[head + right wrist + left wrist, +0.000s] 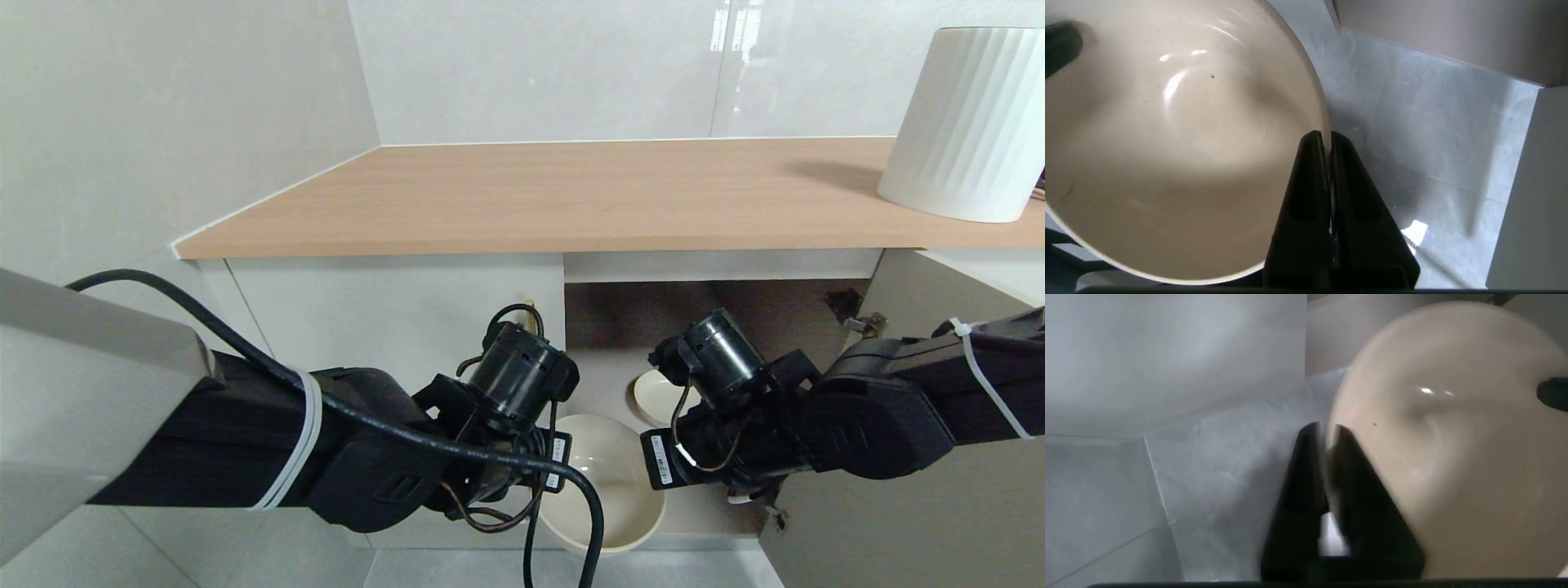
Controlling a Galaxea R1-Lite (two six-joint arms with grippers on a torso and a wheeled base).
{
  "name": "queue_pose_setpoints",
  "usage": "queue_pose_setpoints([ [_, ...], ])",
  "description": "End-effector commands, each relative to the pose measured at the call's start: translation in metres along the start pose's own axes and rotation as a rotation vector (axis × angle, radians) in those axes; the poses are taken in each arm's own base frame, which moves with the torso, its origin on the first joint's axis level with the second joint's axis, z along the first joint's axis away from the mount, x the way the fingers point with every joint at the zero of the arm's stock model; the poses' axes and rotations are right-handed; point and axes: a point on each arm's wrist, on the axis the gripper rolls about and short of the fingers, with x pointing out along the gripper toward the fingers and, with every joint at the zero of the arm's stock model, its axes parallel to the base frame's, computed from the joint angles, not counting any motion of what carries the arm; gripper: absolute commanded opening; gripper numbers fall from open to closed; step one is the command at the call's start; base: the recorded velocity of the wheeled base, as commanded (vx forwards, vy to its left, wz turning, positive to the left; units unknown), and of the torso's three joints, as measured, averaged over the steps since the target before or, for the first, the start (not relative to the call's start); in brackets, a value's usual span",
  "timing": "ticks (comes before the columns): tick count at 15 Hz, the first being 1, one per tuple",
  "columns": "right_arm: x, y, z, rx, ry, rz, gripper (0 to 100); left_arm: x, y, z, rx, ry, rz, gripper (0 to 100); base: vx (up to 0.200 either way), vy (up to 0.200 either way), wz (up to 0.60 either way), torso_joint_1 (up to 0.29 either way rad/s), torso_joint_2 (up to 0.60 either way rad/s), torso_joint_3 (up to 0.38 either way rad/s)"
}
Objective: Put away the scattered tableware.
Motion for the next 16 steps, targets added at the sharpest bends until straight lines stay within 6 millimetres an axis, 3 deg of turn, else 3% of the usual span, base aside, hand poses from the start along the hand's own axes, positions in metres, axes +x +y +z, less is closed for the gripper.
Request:
queue_pose_setpoints([
  [1,0.001,0.000,-0.001,0.001,0.002,-0.004,0,-0.001,0.000,0.003,-0.011,-0.017,-0.004,100,0.000,0.000,0.00,0.000,0.00,0.000],
  [6,0.006,-0.005,0.003,0.069,-0.011,-0.032,0,-0.006,0.007,0.009,-0.035,-0.044,-0.001,100,0.000,0.000,0.00,0.000,0.00,0.000],
  [9,0.052,-0.055,0.023,0.321,-0.169,-0.211,0,-0.010,0.009,0.012,-0.044,-0.060,0.001,100,0.000,0.000,0.00,0.000,0.00,0.000],
  [13,0.082,-0.080,0.033,0.397,-0.370,-0.303,0,-0.012,0.010,0.014,-0.050,-0.070,0.002,100,0.000,0.000,0.00,0.000,0.00,0.000],
  [16,0.089,-0.093,0.040,0.431,-0.435,-0.306,0,-0.013,0.010,0.015,-0.051,-0.073,0.001,100,0.000,0.000,0.00,0.000,0.00,0.000],
])
